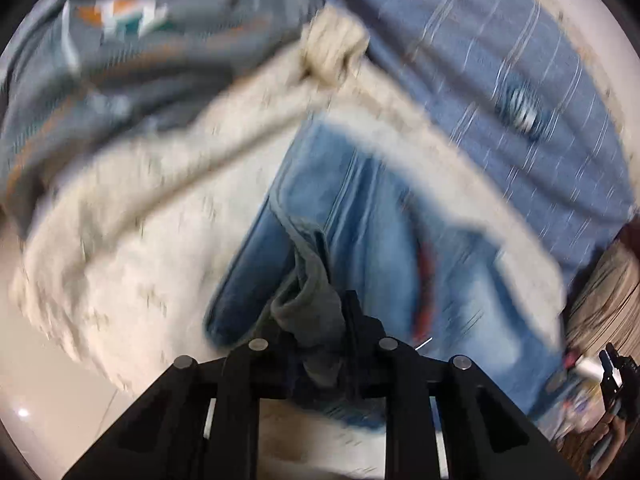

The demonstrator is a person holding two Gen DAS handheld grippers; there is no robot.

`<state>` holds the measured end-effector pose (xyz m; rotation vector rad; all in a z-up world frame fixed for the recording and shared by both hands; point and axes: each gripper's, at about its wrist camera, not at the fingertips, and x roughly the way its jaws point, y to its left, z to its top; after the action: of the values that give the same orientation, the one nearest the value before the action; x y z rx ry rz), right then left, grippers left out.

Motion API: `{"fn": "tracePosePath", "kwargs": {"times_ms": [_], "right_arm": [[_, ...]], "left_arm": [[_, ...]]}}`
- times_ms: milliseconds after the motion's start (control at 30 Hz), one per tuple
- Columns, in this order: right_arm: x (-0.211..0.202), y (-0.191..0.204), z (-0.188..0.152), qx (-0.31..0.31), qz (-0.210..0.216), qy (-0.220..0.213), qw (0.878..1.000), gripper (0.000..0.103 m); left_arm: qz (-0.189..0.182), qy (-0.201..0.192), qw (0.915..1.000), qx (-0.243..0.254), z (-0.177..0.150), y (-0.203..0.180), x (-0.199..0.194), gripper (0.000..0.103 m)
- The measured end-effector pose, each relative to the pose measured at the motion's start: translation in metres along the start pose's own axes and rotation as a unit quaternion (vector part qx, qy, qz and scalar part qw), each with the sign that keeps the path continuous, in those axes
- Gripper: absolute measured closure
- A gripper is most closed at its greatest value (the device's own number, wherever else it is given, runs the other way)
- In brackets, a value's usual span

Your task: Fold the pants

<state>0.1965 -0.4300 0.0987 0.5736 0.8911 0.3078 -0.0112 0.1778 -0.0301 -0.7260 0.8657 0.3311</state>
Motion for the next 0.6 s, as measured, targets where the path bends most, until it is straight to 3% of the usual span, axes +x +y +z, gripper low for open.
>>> {"fn": "tracePosePath", "kwargs": {"times_ms": [133, 233, 267, 300, 333, 367, 467, 600], "right_arm": [[-0.039, 0.039, 0.044, -0.014, 0.039, -0.073, 0.996, 0.082], [-0.060, 0.026, 0.028, 0.007, 0.034, -0.092, 0.995, 0.080], [-0.059, 0.013, 0.012, 0.015, 0.034, -0.075, 0.996, 0.061], [-0.054, 0.000, -0.005, 0.021, 0.032, -0.053, 0.998, 0.015], [-0.048, -0.015, -0.022, 0.033, 0.026, -0.030, 0.999, 0.001], [-0.042, -0.036, -0.044, 0.057, 0.017, -0.004, 0.998, 0.000], [-0.026, -0.087, -0.091, 0.130, 0.033, 0.052, 0.990, 0.000], [-0.010, -0.086, -0.083, 0.079, 0.029, 0.063, 0.994, 0.001]], "left_arm": [[-0.038, -0.086, 0.9951, 0.031, 0.027, -0.032, -0.046, 0.085], [-0.039, -0.072, 0.9952, 0.054, 0.019, -0.039, -0.042, 0.080], [-0.026, -0.064, 0.9957, 0.062, 0.012, -0.037, -0.034, 0.070], [-0.016, -0.051, 0.9963, 0.066, 0.005, -0.034, -0.021, 0.062], [-0.007, -0.037, 0.9972, 0.065, -0.004, -0.027, -0.011, 0.044], [0.006, -0.018, 0.9980, 0.061, -0.014, -0.018, -0.001, 0.035], [0.020, 0.032, 0.9980, 0.050, -0.034, 0.003, 0.019, 0.032], [0.019, 0.041, 0.9980, 0.045, -0.047, 0.012, 0.005, 0.031]]}}
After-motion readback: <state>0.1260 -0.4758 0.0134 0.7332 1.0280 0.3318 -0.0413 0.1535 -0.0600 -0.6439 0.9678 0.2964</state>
